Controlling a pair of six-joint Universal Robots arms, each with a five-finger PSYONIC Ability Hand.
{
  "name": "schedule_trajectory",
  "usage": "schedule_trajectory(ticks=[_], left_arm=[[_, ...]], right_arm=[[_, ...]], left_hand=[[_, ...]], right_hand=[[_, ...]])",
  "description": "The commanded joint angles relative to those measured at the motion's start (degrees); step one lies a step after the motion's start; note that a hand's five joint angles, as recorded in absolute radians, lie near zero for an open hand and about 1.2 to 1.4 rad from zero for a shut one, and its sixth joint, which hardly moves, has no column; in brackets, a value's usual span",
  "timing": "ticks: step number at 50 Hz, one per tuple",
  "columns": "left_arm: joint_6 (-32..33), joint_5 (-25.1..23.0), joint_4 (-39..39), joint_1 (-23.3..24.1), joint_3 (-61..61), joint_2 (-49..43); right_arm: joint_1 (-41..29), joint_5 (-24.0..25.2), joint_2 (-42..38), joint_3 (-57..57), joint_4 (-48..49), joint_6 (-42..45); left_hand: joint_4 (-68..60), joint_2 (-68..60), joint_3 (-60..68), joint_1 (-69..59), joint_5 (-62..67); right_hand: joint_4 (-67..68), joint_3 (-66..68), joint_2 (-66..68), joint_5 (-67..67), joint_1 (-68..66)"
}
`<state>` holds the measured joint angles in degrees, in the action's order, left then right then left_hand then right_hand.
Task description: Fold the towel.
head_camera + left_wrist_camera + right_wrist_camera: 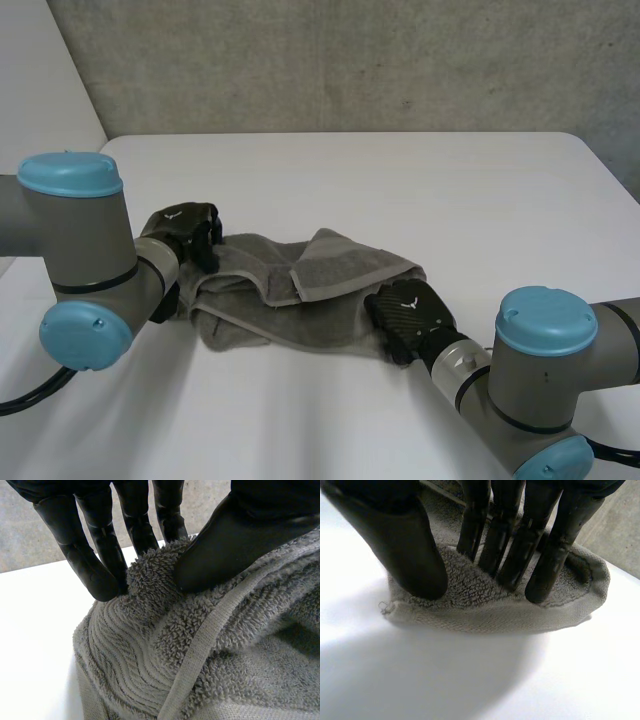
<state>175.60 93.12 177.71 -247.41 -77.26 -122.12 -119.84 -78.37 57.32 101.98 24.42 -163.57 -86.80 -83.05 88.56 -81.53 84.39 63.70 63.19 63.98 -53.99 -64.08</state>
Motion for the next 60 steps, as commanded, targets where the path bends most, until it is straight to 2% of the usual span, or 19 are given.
schedule_trajectory(ticks=[1, 12, 17, 19, 20, 22, 25, 27, 28, 29, 30, 34, 37, 41, 44, 50, 56, 60], left_arm=[[0.0, 0.0, 0.0, 0.0, 0.0, 0.0], [0.0, 0.1, -0.7, 1.0, -0.4, 2.4], [0.0, 0.1, -2.1, 1.8, -0.7, 5.6], [-0.2, 0.0, -3.8, 1.6, -1.1, 6.8], [-0.4, 0.0, -6.0, 1.4, -1.4, 8.5], [-1.0, -0.3, -8.4, 1.2, -1.6, 11.0], [-2.5, -2.5, -12.6, 0.7, -2.2, 15.4], [-3.2, -3.8, -13.9, -0.1, -2.5, 17.2], [-3.9, -5.1, -14.8, -1.7, -2.7, 18.9], [-4.0, -5.1, -14.8, -1.7, -2.7, 18.9], [-4.7, -6.5, -14.9, -3.7, -2.9, 20.2], [-6.1, -9.6, -14.9, -8.3, -2.8, 20.8], [-6.6, -10.2, -14.9, -9.2, -2.7, 20.1], [-6.5, -9.8, -14.8, -9.4, -1.7, 10.7], [-7.2, -9.7, -14.8, -9.8, 1.7, 4.0], [-7.2, -8.3, -14.8, -11.6, 12.5, -6.0], [-8.3, -6.1, -14.8, -11.7, 22.2, -9.0], [-9.7, -5.8, -11.4, -11.3, 29.4, -10.8]], right_arm=[[0.6, -0.1, 0.3, 0.2, 0.2, -0.2], [2.7, -0.1, 9.7, 1.6, 0.1, -0.6], [4.4, -0.1, 15.8, 1.4, -1.3, -3.9], [5.8, 1.2, 21.2, 0.3, -5.6, -5.4], [5.8, 1.2, 21.3, 0.3, -5.6, -5.4], [9.1, 4.5, 26.6, -3.1, -13.0, -5.4], [11.6, 6.3, 28.3, -5.3, -17.1, -5.4], [17.3, 10.5, 30.5, -8.8, -24.4, -5.4], [17.4, 10.5, 30.5, -8.8, -24.4, -5.4], [19.7, 12.0, 30.8, -10.0, -27.1, -5.4], [21.8, 13.1, 31.0, -11.3, -28.8, -5.4], [24.4, 13.8, 30.2, -12.3, -29.1, -5.4], [24.9, 13.2, 28.0, -12.8, -28.9, -5.2], [24.8, 12.5, 19.7, -13.1, -28.6, -2.7], [24.7, 12.1, 17.5, -13.3, -28.5, -1.7], [24.7, 7.0, 12.3, -13.6, -22.6, -0.5], [25.1, 1.4, 11.4, -13.3, -15.8, -1.5], [24.7, -2.0, 11.4, -12.2, -12.7, -2.0]], left_hand=[[6.8, 3.0, -8.6, 1.5, -14.4], [6.8, 3.0, -8.6, 1.5, -14.4], [6.8, 3.0, -8.6, 1.5, -14.4], [6.8, 3.0, -8.6, 1.5, -14.4], [6.8, 3.0, -8.6, 1.5, -14.4], [6.8, 3.0, -8.6, 1.5, -14.4], [6.8, 3.0, -8.6, 1.5, -14.4], [6.8, 3.0, -8.6, 1.5, -14.4], [6.8, 3.0, -8.6, 1.5, -14.4], [6.8, 3.0, -8.6, 1.5, -14.4], [6.8, 3.0, -8.6, 1.5, -14.4], [6.8, 3.0, -8.6, 1.5, -14.4], [6.8, 3.0, -8.6, 1.5, -14.4], [6.8, 3.0, -8.6, 1.5, -14.4], [6.8, 3.0, -8.6, 1.5, -14.4], [6.8, 3.0, -8.6, 1.5, -14.4], [6.8, 3.0, -8.6, 1.5, -14.4], [7.6, 3.9, -9.4, 2.3, -15.2]], right_hand=[[16.3, 16.8, 16.0, -16.0, -15.9], [16.3, 16.8, 16.0, -16.0, -15.9], [16.3, 16.8, 16.0, -16.0, -15.9], [16.3, 16.8, 16.0, -16.0, -15.9], [16.3, 16.8, 16.0, -16.0, -15.9], [16.3, 16.8, 16.0, -16.0, -15.9], [16.3, 16.8, 16.0, -16.0, -15.9], [16.3, 16.8, 16.0, -16.0, -15.9], [16.3, 16.8, 16.0, -16.0, -15.9], [16.3, 16.8, 16.0, -16.0, -15.9], [16.3, 16.8, 16.0, -16.0, -15.9], [16.3, 16.8, 16.0, -16.0, -15.9], [16.3, 16.8, 16.0, -16.0, -15.9], [16.3, 16.8, 16.0, -16.0, -15.9], [16.3, 16.8, 16.0, -16.0, -15.9], [16.3, 16.8, 16.0, -16.0, -15.9], [16.3, 16.8, 16.0, -16.0, -15.9], [16.3, 16.8, 16.0, -16.0, -15.9]])
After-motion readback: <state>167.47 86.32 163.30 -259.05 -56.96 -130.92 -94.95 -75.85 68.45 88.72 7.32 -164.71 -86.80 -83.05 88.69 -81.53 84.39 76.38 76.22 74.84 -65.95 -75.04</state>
